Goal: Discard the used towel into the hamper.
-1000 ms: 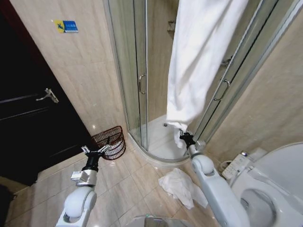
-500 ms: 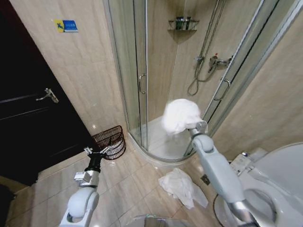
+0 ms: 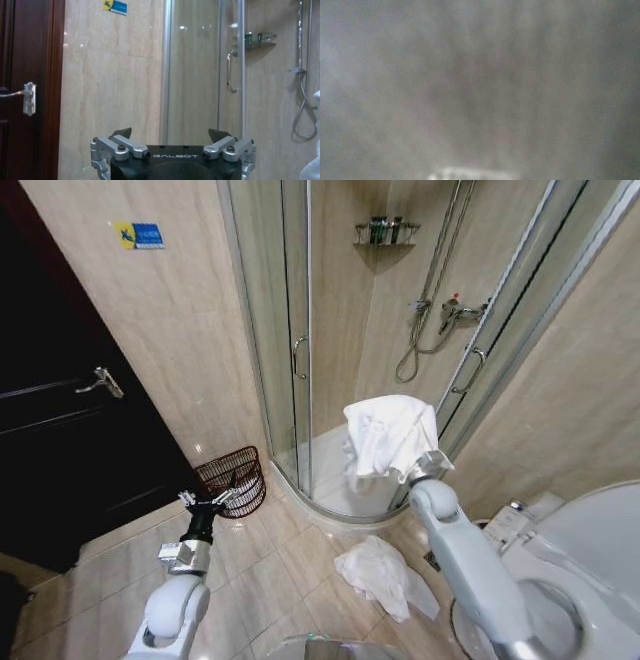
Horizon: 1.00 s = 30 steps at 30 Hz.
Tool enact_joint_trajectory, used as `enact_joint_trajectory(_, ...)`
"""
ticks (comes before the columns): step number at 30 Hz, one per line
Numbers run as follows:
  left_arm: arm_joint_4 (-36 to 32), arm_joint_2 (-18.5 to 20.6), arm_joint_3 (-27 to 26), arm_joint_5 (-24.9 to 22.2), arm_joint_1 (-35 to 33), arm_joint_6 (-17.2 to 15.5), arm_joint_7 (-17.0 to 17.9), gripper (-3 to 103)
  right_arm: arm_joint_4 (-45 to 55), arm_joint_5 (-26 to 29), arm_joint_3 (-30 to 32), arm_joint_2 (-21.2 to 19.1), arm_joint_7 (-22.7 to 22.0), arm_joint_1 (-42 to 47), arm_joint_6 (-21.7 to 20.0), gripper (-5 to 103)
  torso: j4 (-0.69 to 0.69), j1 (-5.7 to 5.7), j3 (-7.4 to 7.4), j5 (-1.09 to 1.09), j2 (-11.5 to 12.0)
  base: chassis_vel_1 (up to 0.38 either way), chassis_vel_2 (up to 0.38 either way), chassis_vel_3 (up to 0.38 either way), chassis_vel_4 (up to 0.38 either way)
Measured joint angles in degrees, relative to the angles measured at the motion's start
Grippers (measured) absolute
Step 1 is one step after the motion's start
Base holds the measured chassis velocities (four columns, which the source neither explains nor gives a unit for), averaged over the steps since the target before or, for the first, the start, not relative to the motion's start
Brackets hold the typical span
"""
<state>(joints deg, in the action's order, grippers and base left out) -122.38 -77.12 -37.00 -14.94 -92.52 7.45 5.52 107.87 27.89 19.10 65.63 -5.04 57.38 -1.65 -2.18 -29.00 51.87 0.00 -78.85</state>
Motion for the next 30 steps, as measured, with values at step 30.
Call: enact_joint_trajectory(30, -4.9, -1.9, 5.1, 3.5, -0.3, -2.1, 1.0, 100, 22.7, 3.3, 8.0, -1.0, -3.5, 30.0, -16.2, 8, 0.00, 0.01, 0.00, 0.00, 0.0, 0.000, 0.000, 0.000, 0.000)
